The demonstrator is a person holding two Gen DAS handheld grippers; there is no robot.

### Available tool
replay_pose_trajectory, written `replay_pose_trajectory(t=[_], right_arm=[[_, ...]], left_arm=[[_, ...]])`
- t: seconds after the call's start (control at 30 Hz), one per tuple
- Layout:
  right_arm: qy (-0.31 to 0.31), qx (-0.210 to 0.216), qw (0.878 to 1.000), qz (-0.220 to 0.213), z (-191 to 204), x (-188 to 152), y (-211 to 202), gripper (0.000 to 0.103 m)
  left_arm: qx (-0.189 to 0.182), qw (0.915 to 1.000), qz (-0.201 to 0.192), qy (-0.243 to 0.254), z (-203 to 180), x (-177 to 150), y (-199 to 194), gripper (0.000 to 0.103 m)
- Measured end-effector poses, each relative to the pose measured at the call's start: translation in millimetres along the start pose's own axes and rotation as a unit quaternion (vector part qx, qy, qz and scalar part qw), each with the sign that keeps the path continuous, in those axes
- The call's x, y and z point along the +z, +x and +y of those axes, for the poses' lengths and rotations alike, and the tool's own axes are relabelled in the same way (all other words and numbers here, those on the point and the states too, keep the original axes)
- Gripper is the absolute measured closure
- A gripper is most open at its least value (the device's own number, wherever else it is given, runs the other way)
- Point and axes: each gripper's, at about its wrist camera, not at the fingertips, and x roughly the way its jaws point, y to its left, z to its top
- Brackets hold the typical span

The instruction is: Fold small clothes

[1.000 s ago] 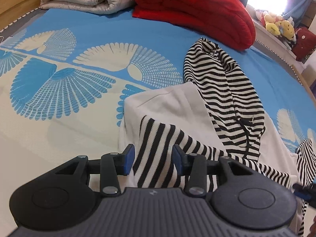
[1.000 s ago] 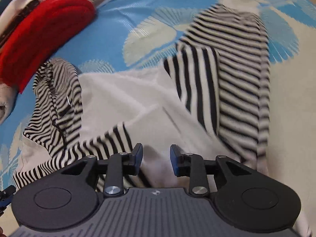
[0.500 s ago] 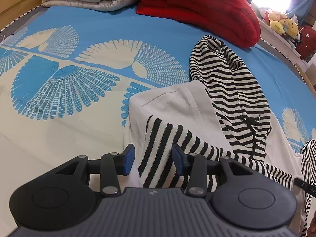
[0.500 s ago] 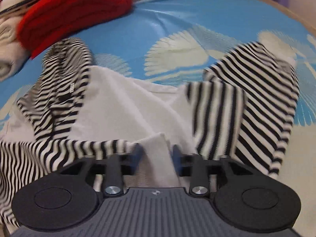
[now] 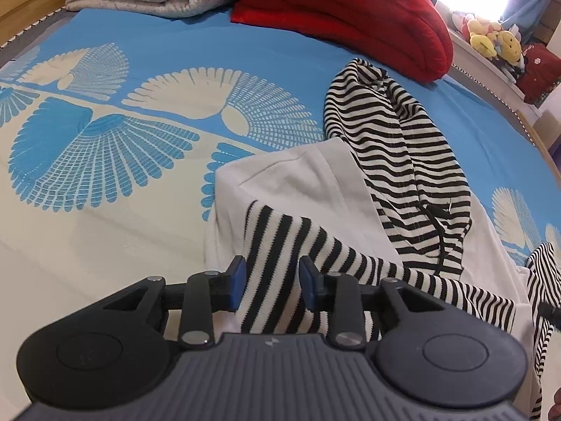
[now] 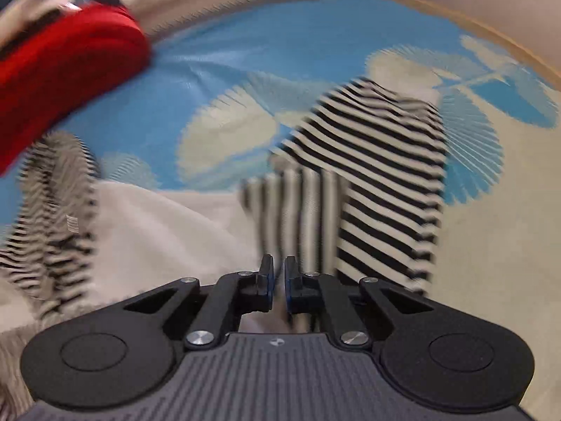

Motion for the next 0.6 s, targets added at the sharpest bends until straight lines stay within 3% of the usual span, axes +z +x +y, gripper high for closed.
replay_pose_trajectory(t=[0.1, 0.17, 0.37, 0.6], right_arm=[[-0.038, 0.067, 0.997, -0.005, 11.3, -0.6, -1.6, 0.079], [-0.054, 0.081, 0.995, -0.004, 14.1, -4.9, 2.0, 0.076], [-0.158, 0.057, 0.986, -0.004, 30.3, -23.3, 12.3, 0.077], [-0.162, 0.043, 0.986, 0.000, 28.9, -25.1, 17.9, 0.077]], left_arm=[[-0.003, 1.0000, 0.001, -0.002, -2.2, -0.2, 0.0, 0.067], [-0.006, 1.0000, 0.001, -0.002, -3.5, 0.1, -0.9, 0.067], [-0.011, 0.9999, 0.007, 0.001, -4.8, -0.2, 0.4, 0.067], [-0.011, 0.9999, 0.008, 0.003, -4.0, -0.4, 1.0, 0.067]])
